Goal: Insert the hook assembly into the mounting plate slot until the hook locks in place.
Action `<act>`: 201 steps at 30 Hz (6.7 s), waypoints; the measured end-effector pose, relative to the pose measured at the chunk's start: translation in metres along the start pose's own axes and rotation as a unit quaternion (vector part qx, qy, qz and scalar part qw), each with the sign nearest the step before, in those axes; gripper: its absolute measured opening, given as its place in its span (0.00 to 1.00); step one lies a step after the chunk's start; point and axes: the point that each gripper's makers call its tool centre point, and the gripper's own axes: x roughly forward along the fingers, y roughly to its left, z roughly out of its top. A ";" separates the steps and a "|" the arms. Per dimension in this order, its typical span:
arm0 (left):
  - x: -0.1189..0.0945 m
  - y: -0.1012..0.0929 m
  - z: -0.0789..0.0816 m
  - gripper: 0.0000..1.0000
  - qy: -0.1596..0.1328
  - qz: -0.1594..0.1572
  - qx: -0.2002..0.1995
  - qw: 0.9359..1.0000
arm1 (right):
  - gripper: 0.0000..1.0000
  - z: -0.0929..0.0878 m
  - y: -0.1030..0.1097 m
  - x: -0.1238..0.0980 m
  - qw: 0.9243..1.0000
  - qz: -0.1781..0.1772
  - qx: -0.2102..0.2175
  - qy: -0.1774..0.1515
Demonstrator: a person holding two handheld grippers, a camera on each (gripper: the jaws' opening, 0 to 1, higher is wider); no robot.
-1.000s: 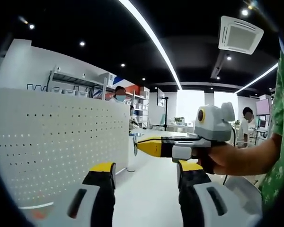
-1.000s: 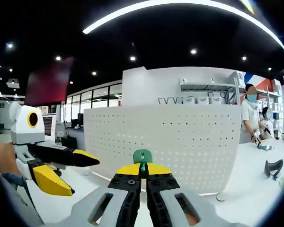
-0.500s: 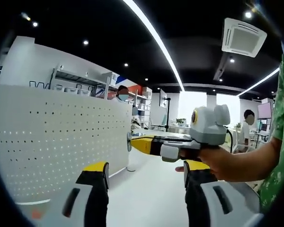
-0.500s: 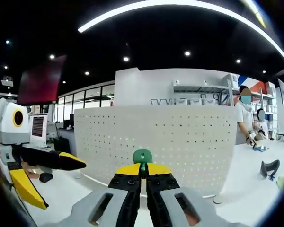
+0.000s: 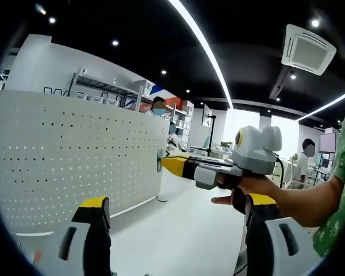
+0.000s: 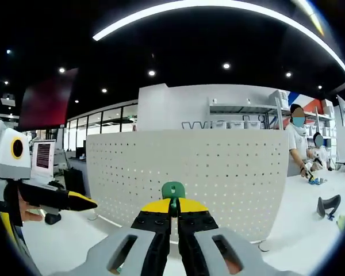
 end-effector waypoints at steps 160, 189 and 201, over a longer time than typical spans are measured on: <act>-0.016 0.062 -0.035 0.92 0.018 0.053 -0.054 0.997 | 0.00 0.052 -0.076 0.155 0.992 -0.065 0.019 -0.107; -0.015 0.064 -0.040 0.91 0.026 0.052 -0.057 0.997 | 0.00 0.053 -0.078 0.155 0.987 -0.065 0.036 -0.143; -0.016 0.065 -0.041 0.90 0.027 0.052 -0.057 0.997 | 0.00 0.051 -0.078 0.155 0.987 -0.066 0.036 -0.144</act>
